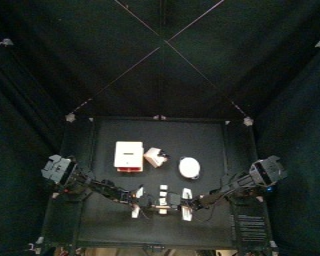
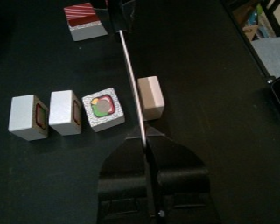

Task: Put cleaver in holder

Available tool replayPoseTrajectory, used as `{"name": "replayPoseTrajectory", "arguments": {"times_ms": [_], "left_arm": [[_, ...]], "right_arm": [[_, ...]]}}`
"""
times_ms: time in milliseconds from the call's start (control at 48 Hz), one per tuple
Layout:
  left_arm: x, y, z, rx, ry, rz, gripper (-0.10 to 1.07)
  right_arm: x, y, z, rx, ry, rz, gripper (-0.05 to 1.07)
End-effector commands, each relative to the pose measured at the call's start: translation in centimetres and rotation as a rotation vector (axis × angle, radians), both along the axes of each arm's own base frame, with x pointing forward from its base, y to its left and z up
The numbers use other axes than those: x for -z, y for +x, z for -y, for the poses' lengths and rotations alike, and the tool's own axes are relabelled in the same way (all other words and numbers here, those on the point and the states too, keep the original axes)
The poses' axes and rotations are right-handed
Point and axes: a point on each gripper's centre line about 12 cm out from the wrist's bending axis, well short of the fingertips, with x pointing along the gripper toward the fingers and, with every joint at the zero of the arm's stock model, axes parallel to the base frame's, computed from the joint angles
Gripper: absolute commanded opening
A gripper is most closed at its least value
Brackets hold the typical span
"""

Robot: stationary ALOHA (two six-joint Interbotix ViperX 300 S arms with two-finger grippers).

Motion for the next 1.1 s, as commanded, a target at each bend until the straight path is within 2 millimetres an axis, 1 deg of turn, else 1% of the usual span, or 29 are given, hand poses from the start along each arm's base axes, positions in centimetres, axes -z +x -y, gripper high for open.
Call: {"name": "replayPoseTrajectory", "arguments": {"times_ms": [0,229,354,438,667,854,917,1083], "left_arm": [[-0.9,0.1,0.3,0.006,-0.006,0.031,0.26],[-1.4,0.2,0.2,-0.009,-0.021,0.05,0.46],[-2.0,0.2,0.1,-0.016,-0.031,0.072,0.54],[-2.6,0.0,-0.1,-0.022,-0.036,0.092,0.56],[-4.1,-0.9,-1.6,-0.058,-0.041,0.167,0.56],[-6.1,-1.7,-3.4,-0.099,-0.042,0.273,0.54],[-7.3,-2.1,-4.1,-0.114,-0.042,0.33,0.51],[-9.3,-3.2,-6.2,-0.153,-0.031,0.439,0.39]], "right_arm": [[-1.2,0.0,0.1,0.008,0.01,0.025,0.34],[-1.3,0.0,0.1,0.01,0.012,0.03,0.34],[-1.6,-0.1,0.2,0.013,0.015,0.034,0.34],[-1.9,-0.1,0.3,0.016,0.018,0.041,0.34],[-3.7,-0.2,0.7,0.022,0.032,0.09,0.34],[-5.5,-0.6,1.7,0.06,0.038,0.114,0.34],[-6.1,-0.8,2.1,0.077,0.042,0.121,0.34],[-8.0,-1.2,3.8,0.161,0.067,0.131,0.35]]}}
